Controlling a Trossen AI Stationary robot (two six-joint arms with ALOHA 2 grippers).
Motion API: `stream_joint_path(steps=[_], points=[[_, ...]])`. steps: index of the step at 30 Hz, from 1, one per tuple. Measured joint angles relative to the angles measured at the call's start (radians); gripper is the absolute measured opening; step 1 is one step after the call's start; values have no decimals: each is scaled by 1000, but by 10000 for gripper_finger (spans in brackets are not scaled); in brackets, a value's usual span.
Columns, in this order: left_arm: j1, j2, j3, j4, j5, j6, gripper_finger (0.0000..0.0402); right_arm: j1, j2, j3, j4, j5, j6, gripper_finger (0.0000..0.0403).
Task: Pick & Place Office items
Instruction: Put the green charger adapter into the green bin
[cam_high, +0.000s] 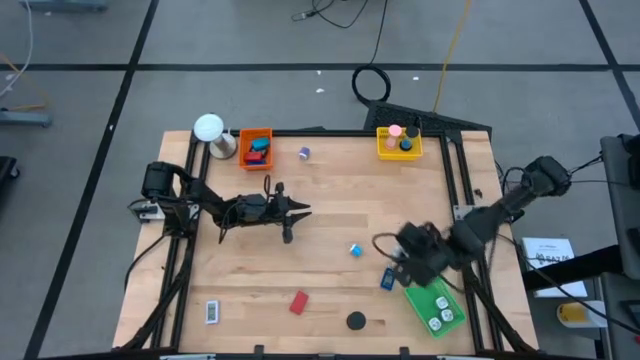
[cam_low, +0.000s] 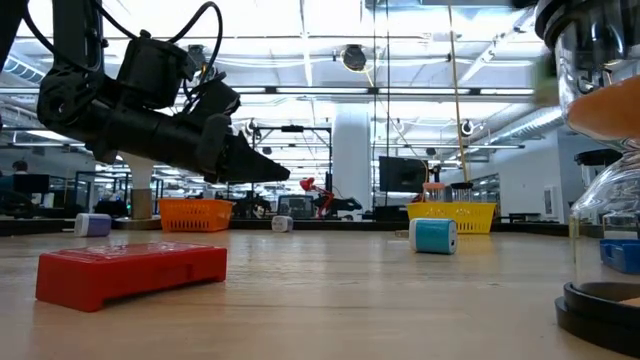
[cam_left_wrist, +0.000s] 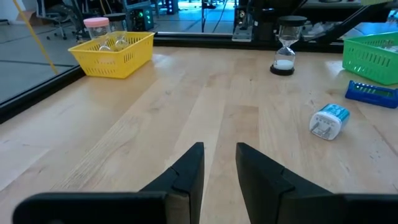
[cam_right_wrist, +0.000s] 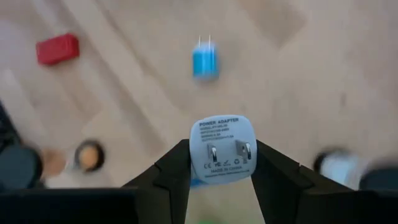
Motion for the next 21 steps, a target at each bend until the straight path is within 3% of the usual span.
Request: stream_joint_path(steps=[10, 21], points=[[0, 0, 0, 0, 0, 0, 93, 328, 95, 0, -2, -3, 457, 132], [0, 0, 0, 0, 0, -2, 93, 420, 237, 0, -8, -200, 595, 132]])
